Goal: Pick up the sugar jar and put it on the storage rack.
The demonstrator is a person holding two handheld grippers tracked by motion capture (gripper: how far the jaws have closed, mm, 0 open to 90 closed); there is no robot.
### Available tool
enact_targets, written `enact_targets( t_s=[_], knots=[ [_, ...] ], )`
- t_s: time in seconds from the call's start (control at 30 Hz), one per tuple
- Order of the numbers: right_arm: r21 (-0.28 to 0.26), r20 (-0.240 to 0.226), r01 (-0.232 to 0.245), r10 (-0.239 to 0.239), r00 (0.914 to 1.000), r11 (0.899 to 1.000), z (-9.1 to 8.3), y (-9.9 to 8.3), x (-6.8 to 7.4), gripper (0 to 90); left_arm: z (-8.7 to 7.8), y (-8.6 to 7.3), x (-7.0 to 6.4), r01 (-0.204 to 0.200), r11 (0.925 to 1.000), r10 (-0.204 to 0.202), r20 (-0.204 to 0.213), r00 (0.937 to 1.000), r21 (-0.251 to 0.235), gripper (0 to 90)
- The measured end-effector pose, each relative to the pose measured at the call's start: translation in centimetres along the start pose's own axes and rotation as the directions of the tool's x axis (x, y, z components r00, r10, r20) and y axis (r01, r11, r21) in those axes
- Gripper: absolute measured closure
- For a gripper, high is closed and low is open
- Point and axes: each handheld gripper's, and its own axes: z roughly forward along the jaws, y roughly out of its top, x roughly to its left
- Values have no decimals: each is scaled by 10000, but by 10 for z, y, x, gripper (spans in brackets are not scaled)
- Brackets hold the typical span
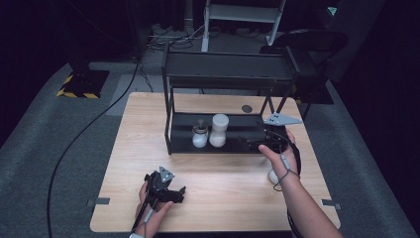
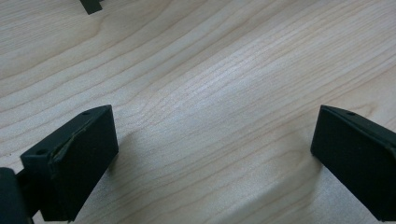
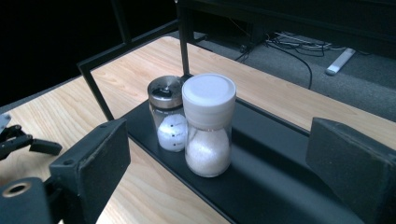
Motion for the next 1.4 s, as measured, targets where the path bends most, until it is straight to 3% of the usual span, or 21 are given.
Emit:
enact_targets(
  t_s=[0.5,0.87,1.4],
  knots=[
    [124,382,374,-378,9986,9992,-33,-10,-2,28,0,0,0,-21,10000,21,14,10000,-1,6],
    [173,669,8,-19,9978,9998,-54,-31,-11,24,0,0,0,-25,10000,25,10,10000,-5,6],
    [216,989,-113,91,9951,9997,-79,-55,-21,24,0,0,0,-17,10000,17,6,10000,-12,6]
  ],
)
